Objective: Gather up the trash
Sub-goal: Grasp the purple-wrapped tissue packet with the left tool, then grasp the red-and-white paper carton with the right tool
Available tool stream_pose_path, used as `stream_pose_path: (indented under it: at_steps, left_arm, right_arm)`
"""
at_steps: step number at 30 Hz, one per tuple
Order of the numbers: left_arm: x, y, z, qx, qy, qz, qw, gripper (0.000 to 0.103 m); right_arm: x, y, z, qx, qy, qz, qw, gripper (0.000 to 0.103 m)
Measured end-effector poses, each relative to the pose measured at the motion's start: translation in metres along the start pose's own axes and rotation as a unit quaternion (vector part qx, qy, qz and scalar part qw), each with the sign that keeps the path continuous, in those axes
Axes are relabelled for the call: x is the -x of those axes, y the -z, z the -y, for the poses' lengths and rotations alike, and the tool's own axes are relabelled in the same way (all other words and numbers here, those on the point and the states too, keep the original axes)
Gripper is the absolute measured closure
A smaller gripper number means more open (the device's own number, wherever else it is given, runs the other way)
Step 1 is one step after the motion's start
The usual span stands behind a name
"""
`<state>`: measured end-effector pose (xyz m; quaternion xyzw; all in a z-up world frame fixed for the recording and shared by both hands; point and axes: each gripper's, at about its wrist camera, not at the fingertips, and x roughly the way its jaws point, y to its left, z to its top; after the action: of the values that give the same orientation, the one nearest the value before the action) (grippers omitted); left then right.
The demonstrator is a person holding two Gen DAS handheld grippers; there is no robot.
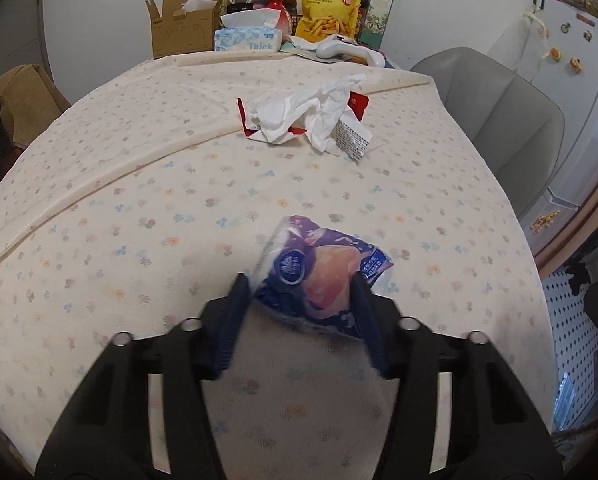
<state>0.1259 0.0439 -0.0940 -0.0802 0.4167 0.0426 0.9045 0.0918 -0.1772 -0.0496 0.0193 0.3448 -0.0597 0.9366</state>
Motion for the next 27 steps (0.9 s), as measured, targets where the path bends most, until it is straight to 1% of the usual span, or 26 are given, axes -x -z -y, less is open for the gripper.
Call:
stream_pose_path:
  at_steps: [1, 2, 3, 4, 5, 6, 10, 17, 21, 27]
  left_arm:
    - [0.002, -0.002, -0.001, 0.001, 0.001, 0.001, 1.0000, 0.063]
    - [0.005, -0.004, -0.002, 0.000, 0.001, 0.005, 1.0000, 0.071]
    - [0.008, -0.006, -0.002, -0.001, 0.000, 0.008, 1.0000, 0.081]
    - [0.012, -0.009, -0.003, -0.002, -0.001, 0.012, 0.9999, 0.086]
    - [0.015, -0.011, -0.004, 0.000, 0.000, 0.013, 0.9999, 0.097]
    - [0.017, -0.013, -0.005, 0.002, 0.004, 0.013, 0.9999, 0.102]
    - [0.030, -0.019, -0.013, 0.009, 0.005, 0.027, 0.9996, 0.102]
    - [0.067, -0.028, -0.039, 0.033, 0.001, 0.069, 0.9971, 0.102]
    - [0.083, -0.034, -0.046, 0.036, -0.003, 0.088, 0.9955, 0.102]
    - [0.097, -0.046, -0.048, 0.037, -0.005, 0.106, 0.9936, 0.102]
  right_arm:
    - [0.000, -0.001, -0.001, 0.001, -0.001, 0.000, 1.000, 0.008]
    - [0.001, -0.002, -0.002, 0.002, -0.004, 0.001, 1.000, 0.008]
    - [0.001, -0.004, -0.005, 0.003, -0.007, 0.002, 1.000, 0.008]
    - [0.003, -0.005, -0.006, 0.004, -0.009, 0.003, 1.000, 0.008]
    - [0.004, -0.007, -0.008, 0.006, -0.012, 0.004, 1.000, 0.008]
    - [0.005, -0.008, -0.011, 0.009, -0.015, 0.006, 1.000, 0.008]
    - [0.014, -0.017, -0.021, 0.017, -0.026, 0.017, 0.999, 0.008]
    - [0.035, -0.026, -0.040, 0.026, -0.046, 0.033, 0.998, 0.008]
    - [0.045, -0.030, -0.048, 0.030, -0.055, 0.043, 0.997, 0.008]
    - [0.055, -0.041, -0.056, 0.034, -0.064, 0.057, 0.996, 0.008]
